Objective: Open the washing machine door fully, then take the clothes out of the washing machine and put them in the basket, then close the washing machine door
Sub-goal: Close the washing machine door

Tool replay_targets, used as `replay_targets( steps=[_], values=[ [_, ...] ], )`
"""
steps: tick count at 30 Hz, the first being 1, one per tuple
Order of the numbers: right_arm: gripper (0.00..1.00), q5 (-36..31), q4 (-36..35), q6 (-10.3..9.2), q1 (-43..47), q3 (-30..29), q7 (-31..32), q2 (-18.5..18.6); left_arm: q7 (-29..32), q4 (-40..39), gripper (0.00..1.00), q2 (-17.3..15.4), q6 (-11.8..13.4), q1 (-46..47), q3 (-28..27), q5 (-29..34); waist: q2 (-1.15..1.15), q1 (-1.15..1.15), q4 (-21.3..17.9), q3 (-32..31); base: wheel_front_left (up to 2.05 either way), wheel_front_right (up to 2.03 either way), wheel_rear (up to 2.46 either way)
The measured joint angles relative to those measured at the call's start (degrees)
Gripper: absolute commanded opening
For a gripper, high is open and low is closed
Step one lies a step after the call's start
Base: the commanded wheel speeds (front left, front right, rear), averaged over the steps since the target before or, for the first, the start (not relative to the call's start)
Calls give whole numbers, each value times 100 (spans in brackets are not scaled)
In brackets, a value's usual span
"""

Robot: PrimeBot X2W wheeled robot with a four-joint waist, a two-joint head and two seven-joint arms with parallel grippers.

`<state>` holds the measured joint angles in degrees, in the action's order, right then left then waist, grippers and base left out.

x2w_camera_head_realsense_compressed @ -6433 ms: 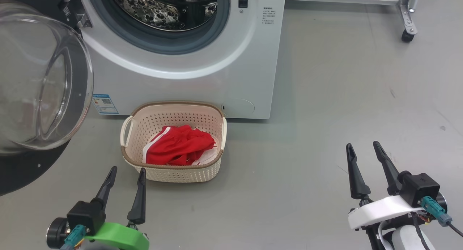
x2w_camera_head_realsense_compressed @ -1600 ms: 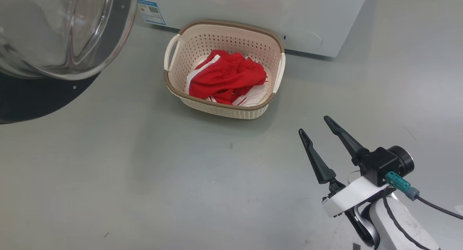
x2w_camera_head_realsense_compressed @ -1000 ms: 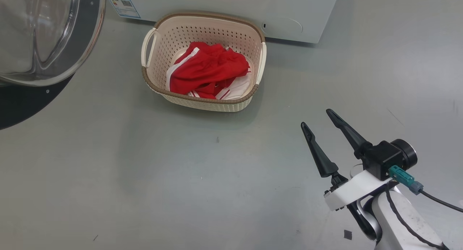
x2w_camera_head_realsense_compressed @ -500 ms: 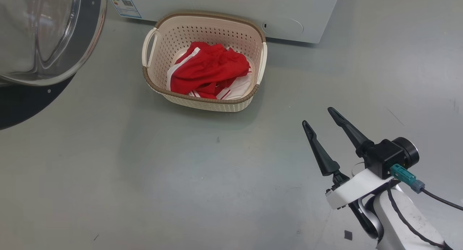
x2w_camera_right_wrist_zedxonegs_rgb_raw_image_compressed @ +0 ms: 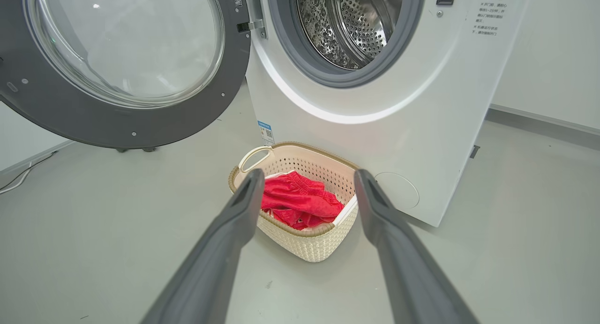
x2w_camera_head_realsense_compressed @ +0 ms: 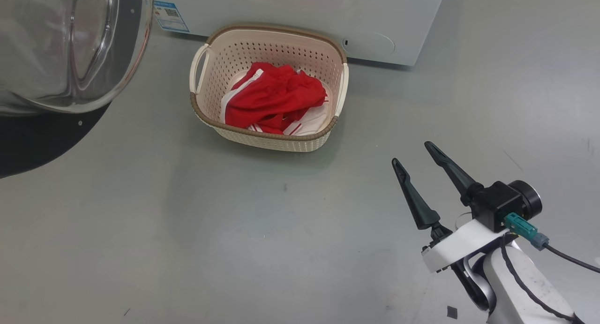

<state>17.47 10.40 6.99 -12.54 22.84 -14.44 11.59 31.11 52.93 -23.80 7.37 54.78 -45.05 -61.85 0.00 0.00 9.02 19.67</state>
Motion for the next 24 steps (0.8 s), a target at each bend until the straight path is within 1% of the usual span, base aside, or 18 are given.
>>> replay_targets(
  steps=[8, 10, 13, 17, 20, 24],
  values=[
    [100, 16, 63, 0, 1, -2, 0, -70, 489, 99, 0, 89, -20, -5, 177, -11, 0, 0, 65, -188, 0, 0, 0],
    [100, 40, 67, 0, 2, -3, 0, -89, 646, 125, 0, 121, -74, -18, 247, -15, 0, 0, 83, -236, 0, 0, 0],
    [100, 57, 69, 0, 4, -9, -1, -110, 934, 149, 0, 203, -224, -25, 290, -78, 0, 0, 113, -304, 0, 0, 0],
    [100, 58, 73, 0, 5, -10, -1, -163, 1439, 143, 0, 347, -491, -103, 466, -129, 0, 0, 139, -389, 0, 0, 0],
    [100, 58, 70, 0, 5, -15, -1, -182, 1713, 141, 0, 431, -576, -233, 570, -131, 0, 0, 150, -428, 0, 0, 0],
    [100, 58, 76, 0, 8, -46, -1, -190, 1930, 120, 0, 495, -762, -403, 593, -190, 0, 0, 161, -473, 0, 0, 0]
  ],
)
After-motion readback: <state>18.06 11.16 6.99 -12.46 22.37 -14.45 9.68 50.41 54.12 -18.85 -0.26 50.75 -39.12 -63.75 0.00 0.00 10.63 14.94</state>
